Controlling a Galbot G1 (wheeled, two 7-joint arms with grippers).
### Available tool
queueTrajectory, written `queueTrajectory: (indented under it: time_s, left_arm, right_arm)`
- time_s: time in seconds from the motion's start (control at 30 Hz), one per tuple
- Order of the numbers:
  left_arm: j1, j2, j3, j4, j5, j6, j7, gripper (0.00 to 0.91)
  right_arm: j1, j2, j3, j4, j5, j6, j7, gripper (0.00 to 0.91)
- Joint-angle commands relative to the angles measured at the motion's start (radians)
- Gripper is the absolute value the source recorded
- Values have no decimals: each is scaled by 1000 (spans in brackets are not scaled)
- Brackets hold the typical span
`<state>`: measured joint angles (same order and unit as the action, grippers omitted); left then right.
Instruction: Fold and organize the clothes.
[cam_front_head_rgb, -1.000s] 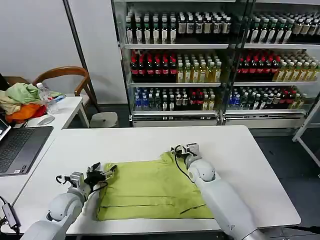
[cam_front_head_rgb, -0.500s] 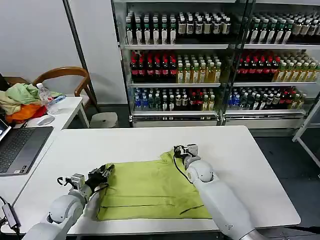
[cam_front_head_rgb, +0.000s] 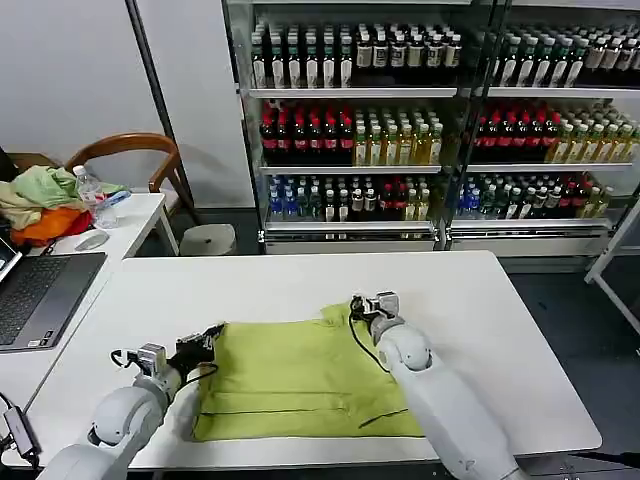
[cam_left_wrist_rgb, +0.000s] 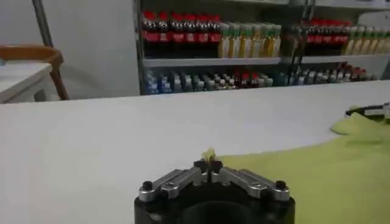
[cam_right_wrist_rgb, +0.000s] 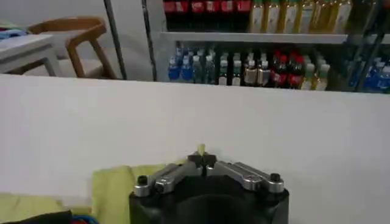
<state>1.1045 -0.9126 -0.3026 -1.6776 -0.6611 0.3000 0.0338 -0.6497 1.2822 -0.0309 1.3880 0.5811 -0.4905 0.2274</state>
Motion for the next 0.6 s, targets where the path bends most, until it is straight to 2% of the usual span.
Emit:
queueTrajectory:
  time_s: [0.03,0.2,0.4,0.6]
  left_arm:
    - [107,16,-47,-119,-7,-41,6,40]
    - [179,18,-66,-148,1,-68,5,40]
    - [265,0,-84,-171,43,-103,4,40]
    - [302,-20,-95,-202,73,-124,3,40]
  right_arm:
    - [-129,-95,27,300,12,-4,27,0]
    - [-221,-138,53,422,18,-13,47,0]
    - [-414,-197,106,594,2,-8,44,0]
    - [-487,-224,119,644,-24,11,47,0]
